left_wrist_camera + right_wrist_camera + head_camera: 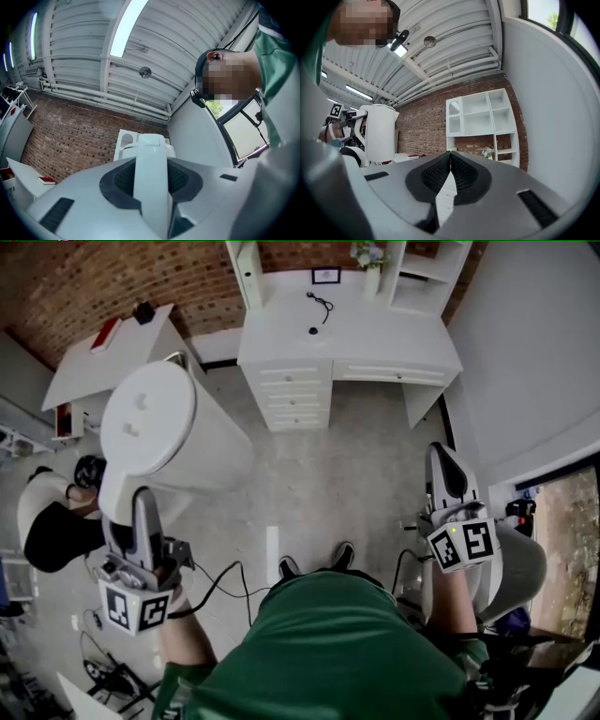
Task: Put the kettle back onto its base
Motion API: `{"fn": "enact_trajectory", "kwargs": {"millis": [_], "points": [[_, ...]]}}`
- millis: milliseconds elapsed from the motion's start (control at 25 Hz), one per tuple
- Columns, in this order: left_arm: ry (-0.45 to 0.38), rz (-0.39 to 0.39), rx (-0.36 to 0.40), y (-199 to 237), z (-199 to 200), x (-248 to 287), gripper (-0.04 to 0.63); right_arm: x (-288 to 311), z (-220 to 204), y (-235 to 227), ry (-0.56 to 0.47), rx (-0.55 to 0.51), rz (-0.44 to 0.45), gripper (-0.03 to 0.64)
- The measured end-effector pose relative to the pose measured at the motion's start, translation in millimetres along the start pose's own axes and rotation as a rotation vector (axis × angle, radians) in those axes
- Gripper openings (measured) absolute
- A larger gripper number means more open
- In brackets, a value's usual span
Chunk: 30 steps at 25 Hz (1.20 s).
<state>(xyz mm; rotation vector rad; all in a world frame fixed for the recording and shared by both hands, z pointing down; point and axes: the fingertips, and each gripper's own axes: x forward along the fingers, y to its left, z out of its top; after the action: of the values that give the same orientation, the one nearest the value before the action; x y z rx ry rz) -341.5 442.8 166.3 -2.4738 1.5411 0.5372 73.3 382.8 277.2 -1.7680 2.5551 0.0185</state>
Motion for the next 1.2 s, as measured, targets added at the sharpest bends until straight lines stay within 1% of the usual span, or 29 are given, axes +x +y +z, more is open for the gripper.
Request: {"fn": "enact_trajectory", "kwargs": {"millis": [80,280,440,640,800,960,1200], "points": [[0.000,0.008,0.003,-8.4,-1.4,6.7,0.133,-3.5,1.9,-10.2,0.003,0.002,0.007,0.023],[-0.012,0.025,0.021,-46.7,-31.2,10.6,0.133,-23.7,-24.1,-49.2,-0.011,0.008,0.023,0.021],[-0.016,0.028,0.022,-68.4,-38.0,29.0,0.133,-29.1,-24.2,-80.8,-0.011,0.013,0.020,0.021],[0.012,0.021,0.026,-84.3,-47.5,49.7,0.133,-34.7,-24.4,-112.4,-0.010,0.027,-0.005,0.021],[0.018,0.008,0.032,-84.3,-52.2,71.9,0.133,-30.6,-27.2,-130.5,-0.003,0.050,-0.034,0.021],[0.018,-0.007,0.023,-73.7,-68.2,99.1,0.133,-14.6,-37.7,-143.4,0.017,0.057,-0.053,0.021],[0.016,-0.028,-0.009,-32.5,-105.5,165.4,0.133,37.0,-41.3,-170.4,0.038,0.035,-0.111,0.021]]}}
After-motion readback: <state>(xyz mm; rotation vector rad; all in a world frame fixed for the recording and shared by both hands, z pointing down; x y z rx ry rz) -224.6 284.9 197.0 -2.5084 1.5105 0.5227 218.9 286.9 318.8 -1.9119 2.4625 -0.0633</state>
